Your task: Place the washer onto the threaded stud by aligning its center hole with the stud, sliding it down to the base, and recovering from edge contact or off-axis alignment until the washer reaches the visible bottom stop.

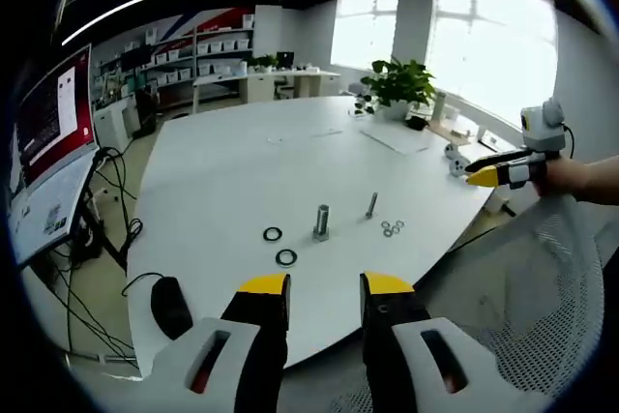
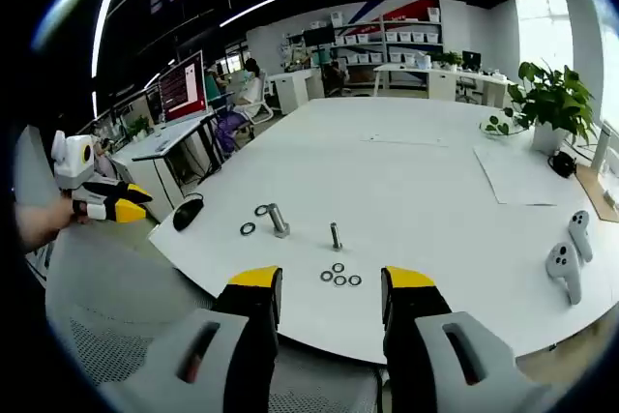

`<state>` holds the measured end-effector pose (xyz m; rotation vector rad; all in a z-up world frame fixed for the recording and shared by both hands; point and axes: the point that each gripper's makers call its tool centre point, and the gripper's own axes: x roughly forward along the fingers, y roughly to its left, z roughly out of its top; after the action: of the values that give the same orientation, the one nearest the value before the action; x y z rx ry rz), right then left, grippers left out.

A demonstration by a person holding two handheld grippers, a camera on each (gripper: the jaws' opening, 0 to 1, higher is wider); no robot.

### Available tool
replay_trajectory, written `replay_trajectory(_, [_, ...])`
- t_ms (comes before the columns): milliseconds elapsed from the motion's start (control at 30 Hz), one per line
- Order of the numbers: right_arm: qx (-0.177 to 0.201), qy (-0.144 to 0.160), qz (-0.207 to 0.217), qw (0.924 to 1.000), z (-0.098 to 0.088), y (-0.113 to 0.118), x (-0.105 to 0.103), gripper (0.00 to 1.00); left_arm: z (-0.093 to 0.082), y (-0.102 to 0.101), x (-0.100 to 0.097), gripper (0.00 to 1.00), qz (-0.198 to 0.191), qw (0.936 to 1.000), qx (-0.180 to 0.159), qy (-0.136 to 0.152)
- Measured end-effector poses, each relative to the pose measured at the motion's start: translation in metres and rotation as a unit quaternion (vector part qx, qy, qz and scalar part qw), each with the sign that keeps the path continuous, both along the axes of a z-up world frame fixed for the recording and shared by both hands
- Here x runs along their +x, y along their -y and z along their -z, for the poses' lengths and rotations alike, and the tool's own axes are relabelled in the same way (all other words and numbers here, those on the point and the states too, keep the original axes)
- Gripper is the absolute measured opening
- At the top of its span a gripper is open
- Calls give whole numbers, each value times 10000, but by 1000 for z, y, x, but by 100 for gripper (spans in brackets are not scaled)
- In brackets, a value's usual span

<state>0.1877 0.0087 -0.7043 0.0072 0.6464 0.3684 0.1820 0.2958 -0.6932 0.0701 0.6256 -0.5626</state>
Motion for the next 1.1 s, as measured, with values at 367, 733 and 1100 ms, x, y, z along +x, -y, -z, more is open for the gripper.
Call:
replay_trajectory(367, [-95,-69,-88,9999,4,-2,-1,43,1,-4,2,26,-70,10000,37,-11])
replay_trajectory(733, [-166,-153,-149,9996,7,-4,-2,43,3,-4,1,27,-58,10000,28,-51])
replay_trajectory(1100, [-241,-170,-222,9993,9,-5,-4,43,4,-4,0,27,-37,10000,49,-75])
